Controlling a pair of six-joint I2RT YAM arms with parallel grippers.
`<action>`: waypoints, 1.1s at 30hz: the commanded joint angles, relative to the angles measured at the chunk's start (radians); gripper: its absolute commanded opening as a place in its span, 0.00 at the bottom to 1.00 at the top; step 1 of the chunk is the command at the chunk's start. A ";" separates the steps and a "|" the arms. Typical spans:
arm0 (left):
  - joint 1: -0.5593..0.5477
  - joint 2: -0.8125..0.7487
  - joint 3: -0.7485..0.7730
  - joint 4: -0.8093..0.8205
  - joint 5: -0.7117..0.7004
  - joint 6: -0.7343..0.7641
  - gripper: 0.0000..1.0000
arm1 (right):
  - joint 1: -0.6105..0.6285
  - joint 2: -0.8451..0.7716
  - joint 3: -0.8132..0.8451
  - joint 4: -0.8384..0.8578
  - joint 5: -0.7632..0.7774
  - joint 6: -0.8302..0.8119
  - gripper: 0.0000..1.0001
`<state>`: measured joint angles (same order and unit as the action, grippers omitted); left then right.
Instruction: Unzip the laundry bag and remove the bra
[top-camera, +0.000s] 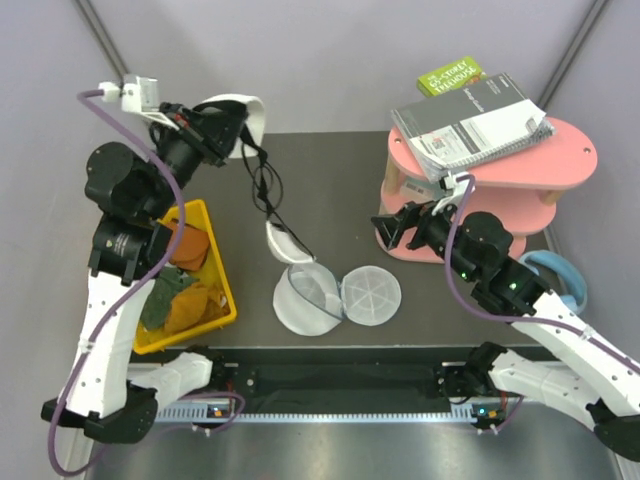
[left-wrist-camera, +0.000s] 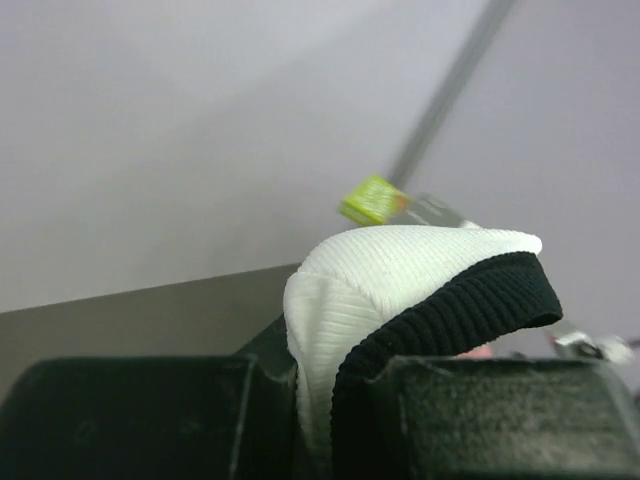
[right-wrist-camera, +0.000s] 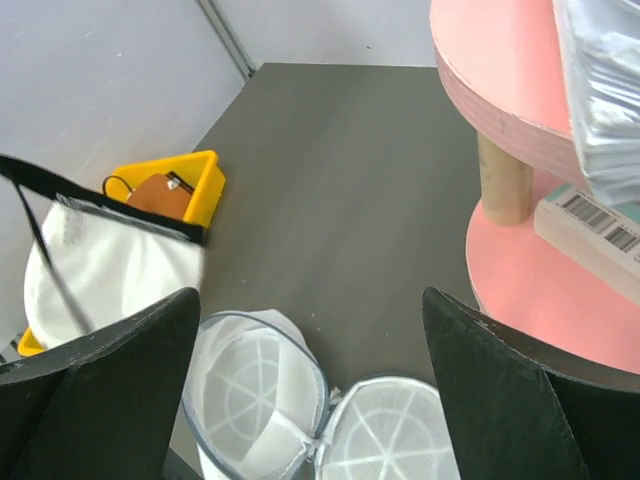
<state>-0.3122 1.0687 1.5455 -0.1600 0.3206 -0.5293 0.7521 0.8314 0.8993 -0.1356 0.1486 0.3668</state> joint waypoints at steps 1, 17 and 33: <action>0.030 -0.032 0.065 -0.233 -0.440 0.188 0.00 | -0.023 -0.034 -0.007 0.008 0.011 -0.012 0.92; 0.646 -0.015 -0.166 -0.216 -0.325 0.201 0.00 | -0.034 -0.025 -0.049 0.044 -0.064 -0.026 0.93; 0.849 0.007 -0.551 -0.131 -0.172 0.066 0.00 | -0.037 0.020 -0.043 0.064 -0.121 -0.022 0.93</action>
<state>0.4744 1.0782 1.0332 -0.3660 0.0990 -0.4030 0.7288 0.8505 0.8379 -0.1120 0.0475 0.3511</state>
